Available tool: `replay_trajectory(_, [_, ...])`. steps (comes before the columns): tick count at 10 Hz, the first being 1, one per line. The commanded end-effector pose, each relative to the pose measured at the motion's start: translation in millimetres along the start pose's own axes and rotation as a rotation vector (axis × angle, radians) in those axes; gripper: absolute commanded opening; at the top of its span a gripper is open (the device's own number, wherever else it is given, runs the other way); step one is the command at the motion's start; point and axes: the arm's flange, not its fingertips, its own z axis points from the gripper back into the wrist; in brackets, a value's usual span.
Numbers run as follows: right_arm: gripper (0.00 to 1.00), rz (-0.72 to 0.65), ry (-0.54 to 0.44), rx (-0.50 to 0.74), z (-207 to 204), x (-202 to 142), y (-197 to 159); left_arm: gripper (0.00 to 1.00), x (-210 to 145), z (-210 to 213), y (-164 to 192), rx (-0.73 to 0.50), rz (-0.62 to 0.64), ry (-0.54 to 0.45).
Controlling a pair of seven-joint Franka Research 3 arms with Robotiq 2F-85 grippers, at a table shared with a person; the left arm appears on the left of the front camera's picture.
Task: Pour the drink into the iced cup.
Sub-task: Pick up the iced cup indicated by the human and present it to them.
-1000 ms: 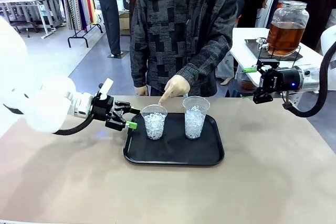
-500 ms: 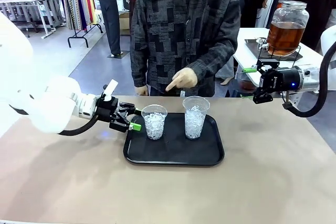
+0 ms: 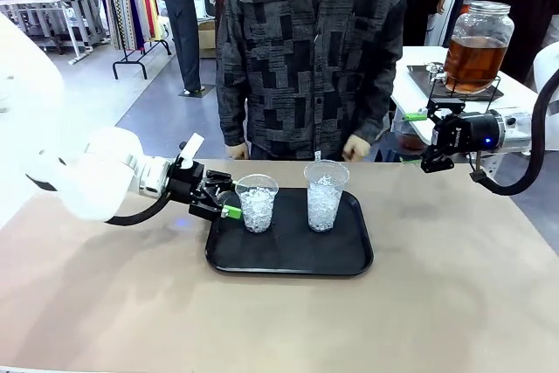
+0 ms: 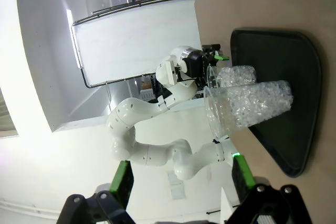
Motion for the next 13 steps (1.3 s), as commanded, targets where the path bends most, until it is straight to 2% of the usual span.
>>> replay_trajectory(1, [1.0,0.005,-0.003,-0.001,0.4,0.3,0.5,1.0,-0.4,-8.4,5.3,0.002,0.001,-0.008])
replay_trajectory(13, [1.0,0.005,-0.003,-0.001,0.4,0.3,0.5,1.0,-1.5,-45.3,11.5,-0.052,0.011,-0.038])
